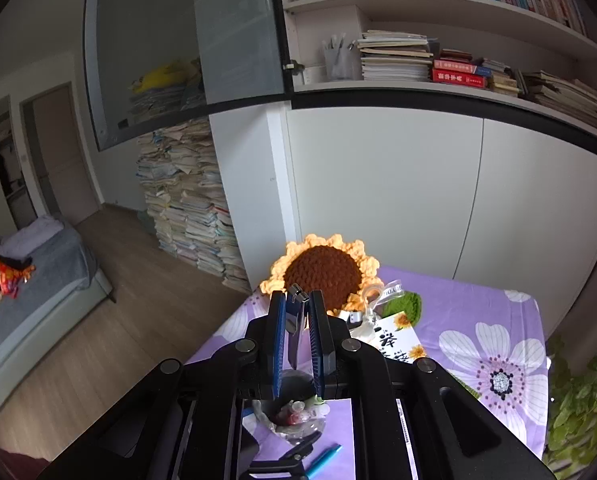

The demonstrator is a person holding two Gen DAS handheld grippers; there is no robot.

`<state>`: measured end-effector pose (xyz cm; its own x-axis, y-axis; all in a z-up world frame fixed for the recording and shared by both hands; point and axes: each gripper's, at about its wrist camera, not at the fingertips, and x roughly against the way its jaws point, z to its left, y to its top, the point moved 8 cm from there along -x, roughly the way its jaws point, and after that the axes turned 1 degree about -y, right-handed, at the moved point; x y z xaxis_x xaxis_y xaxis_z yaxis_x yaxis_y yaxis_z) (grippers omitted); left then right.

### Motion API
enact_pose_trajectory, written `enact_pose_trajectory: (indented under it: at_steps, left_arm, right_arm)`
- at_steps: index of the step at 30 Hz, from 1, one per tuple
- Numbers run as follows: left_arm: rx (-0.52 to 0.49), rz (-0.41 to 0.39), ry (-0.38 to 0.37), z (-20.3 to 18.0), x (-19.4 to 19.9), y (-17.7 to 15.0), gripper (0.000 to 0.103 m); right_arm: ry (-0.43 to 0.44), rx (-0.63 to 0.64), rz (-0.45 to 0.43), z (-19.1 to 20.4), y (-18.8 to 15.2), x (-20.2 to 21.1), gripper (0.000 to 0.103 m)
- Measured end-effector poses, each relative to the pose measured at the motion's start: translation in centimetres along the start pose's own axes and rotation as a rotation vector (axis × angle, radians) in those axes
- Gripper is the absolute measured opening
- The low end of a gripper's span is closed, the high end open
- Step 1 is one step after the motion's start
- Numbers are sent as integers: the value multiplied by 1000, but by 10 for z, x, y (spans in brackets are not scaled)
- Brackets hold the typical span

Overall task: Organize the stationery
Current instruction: 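Lift the metal tweezers and lower them into the pen holder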

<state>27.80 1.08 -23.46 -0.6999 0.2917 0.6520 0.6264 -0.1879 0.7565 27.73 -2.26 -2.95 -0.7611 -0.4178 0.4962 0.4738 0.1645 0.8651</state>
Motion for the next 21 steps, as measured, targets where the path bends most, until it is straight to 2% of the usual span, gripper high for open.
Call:
enact_pose_trajectory:
  at_steps: [7,21]
  left_arm:
    - [0,0,-1,0,0,0,70]
    - [-1,0,-1,0,0,0,70]
  right_arm:
    - [-1,-15,125,-3,-35,-37,12]
    - [16,-40,219,-7,-61,-59,12]
